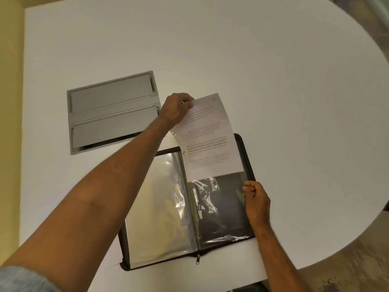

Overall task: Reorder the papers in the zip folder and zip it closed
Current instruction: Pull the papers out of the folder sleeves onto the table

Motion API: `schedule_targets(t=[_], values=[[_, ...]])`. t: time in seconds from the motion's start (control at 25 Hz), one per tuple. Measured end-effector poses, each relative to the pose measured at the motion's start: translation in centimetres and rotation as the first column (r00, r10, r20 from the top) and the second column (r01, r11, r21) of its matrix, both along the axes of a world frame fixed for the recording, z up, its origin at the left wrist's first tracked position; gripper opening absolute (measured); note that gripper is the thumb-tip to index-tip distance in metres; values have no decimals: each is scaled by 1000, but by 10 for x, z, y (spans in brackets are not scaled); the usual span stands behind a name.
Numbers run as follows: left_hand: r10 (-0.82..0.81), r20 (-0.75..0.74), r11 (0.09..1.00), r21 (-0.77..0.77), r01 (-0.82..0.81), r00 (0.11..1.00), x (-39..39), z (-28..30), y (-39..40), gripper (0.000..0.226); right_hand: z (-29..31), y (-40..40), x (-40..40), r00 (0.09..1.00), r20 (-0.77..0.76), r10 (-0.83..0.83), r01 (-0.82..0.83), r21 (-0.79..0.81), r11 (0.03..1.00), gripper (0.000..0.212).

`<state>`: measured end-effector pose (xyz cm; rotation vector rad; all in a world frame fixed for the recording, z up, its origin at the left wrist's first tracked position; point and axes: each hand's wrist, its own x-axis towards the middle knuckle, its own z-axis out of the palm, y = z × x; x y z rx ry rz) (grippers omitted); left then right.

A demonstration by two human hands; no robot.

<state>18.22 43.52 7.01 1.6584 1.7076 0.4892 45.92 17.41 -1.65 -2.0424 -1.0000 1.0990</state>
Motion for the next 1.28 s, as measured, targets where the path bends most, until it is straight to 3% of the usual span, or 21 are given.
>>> schedule_targets(t=[0.32, 0.48, 0.52, 0.64, 0.84, 0.96, 1.08, 1.2, 1.28], values=[[-40, -106, 987, 153, 56, 994, -11, 69, 3, 20, -10, -3, -2, 979, 154, 136, -135, -19, 991, 21], [-10, -139, 976, 214, 40, 990, -26, 111, 0, 21, -5, 5, -4, 975, 146, 169, -165, -38, 985, 8], [-2, -149, 972, 233, 37, 989, -31, 122, -4, 21, -4, 7, -5, 974, 150, 170, -164, -54, 985, 13], [23, -190, 963, 267, 29, 982, -45, 155, -16, 22, 19, 17, -16, 976, 149, 161, -148, -92, 985, 52], [-44, -250, 975, 202, 97, 967, -72, 192, -56, 23, 94, 52, -60, 978, -26, 206, -201, 136, 970, 74], [-89, -242, 987, 111, 119, 966, -88, 193, -87, 20, 125, 66, -94, 928, -50, 370, -354, 195, 915, 84], [-84, -230, 995, 40, 96, 970, -107, 178, -118, 20, 130, 60, -122, 858, -143, 494, -464, 199, 863, 57], [-43, -195, 999, -11, 42, 980, -132, 159, -150, 20, 118, 37, -144, 824, -185, 536, -505, 190, 842, 24], [4, -191, 1000, -4, -5, 982, -149, 147, -172, 20, 108, 20, -157, 806, -215, 552, -526, 168, 834, 13]])
